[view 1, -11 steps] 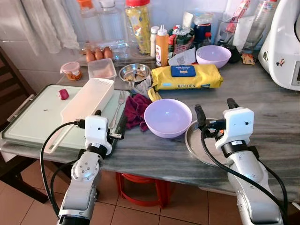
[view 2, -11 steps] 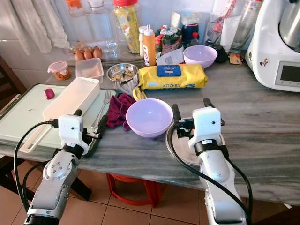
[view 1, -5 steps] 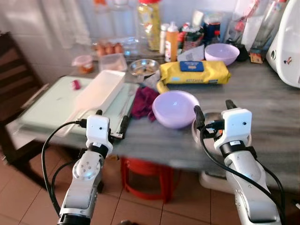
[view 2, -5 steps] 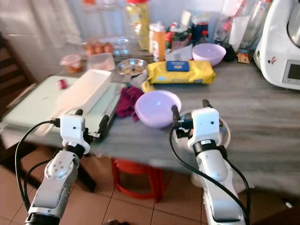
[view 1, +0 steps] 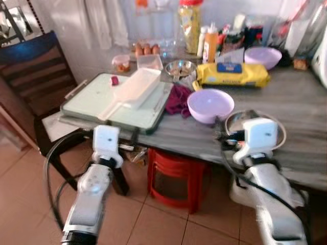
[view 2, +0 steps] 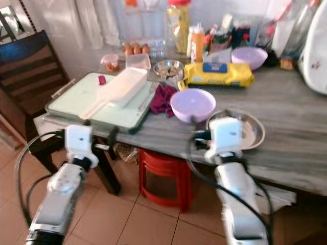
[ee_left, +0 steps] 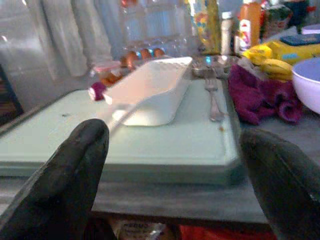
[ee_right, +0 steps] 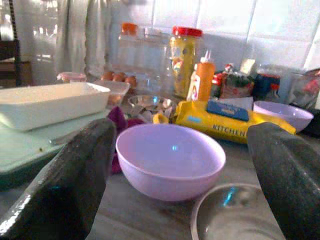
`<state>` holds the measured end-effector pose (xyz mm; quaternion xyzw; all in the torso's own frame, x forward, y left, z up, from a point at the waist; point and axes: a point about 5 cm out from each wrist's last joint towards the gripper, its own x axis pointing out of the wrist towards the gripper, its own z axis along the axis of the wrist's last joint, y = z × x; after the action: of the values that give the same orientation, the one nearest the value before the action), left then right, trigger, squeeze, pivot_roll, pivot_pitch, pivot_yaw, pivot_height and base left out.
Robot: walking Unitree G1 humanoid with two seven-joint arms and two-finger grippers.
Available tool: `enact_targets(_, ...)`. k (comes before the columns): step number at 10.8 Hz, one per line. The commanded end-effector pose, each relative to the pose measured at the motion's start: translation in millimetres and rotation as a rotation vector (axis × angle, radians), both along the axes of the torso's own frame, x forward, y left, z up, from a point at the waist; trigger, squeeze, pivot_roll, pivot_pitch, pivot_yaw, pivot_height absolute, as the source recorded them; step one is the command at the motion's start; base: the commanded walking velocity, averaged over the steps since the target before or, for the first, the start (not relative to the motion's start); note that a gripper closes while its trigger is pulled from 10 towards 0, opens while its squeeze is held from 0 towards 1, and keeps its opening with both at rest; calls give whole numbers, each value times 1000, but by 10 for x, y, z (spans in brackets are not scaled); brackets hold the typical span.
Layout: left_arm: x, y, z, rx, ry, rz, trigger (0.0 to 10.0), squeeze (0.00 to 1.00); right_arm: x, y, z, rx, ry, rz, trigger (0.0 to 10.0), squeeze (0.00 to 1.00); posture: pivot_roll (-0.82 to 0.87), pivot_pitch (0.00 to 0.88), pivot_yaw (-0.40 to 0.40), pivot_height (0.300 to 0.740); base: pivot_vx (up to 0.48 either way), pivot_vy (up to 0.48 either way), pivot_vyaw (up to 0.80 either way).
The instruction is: Setting the table
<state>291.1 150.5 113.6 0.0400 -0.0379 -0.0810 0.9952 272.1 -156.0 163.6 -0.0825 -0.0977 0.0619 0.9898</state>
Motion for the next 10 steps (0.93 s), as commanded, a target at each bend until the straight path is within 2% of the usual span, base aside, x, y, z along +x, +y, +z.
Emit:
enact_targets(1,18,-7,33,6,-13,-3,10000,0,1,-36,39,-1,-14,-6,10000,0,-79,22,88,740,0,0,0)
enact_targets(4,6,-14,21,4,-8,1,10000,0,13,3,33,5,-12,4,10000,0,-77,26,86,740,0,0,0)
enact_targets(10,22,-23,21,9,-6,1,10000,0,38,-3,15,18,-3,0,10000,0,-77,24,87,740,-277,0,0)
